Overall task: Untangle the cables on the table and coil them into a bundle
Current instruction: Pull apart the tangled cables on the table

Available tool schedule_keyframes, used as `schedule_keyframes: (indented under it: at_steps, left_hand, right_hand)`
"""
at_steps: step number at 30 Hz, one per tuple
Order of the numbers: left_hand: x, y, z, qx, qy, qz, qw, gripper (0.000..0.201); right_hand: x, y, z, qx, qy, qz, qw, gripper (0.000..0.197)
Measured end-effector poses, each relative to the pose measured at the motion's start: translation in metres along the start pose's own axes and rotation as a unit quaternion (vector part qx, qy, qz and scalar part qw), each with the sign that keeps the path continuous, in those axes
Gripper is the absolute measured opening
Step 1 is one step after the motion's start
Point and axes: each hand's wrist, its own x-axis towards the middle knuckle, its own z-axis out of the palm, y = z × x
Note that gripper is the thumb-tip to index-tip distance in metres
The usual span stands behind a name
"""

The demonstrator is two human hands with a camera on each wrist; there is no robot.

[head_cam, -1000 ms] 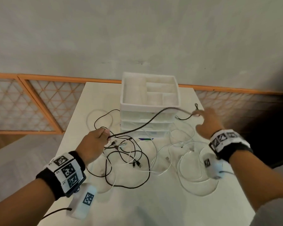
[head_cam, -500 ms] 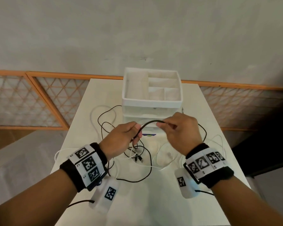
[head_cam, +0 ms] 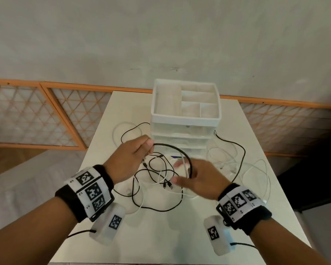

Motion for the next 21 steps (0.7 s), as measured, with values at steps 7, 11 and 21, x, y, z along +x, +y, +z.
schedule_keyframes:
  at_steps: [7,11,21]
  left_hand:
    - [0.018,0.028,-0.037,-0.108,0.096,-0.039,0.989,0.045]
    - [0.001,0.014,-0.015,0.103,-0.063,-0.065,0.991,0.062]
    - [0.01,-0.02,0.041,0.112,-0.146,-0.165,0.969,0.032]
  right_hand:
    - [0.039,0.05,-0.049,-0.158,0.111,0.17,0.966,0.032]
    - [0.068,0.056,-0.126,-0.009,0.274,0.205,0.939,0.048]
    - [0.09,0.046,-0.186,0.068,0.467,-0.004,0.882,0.012]
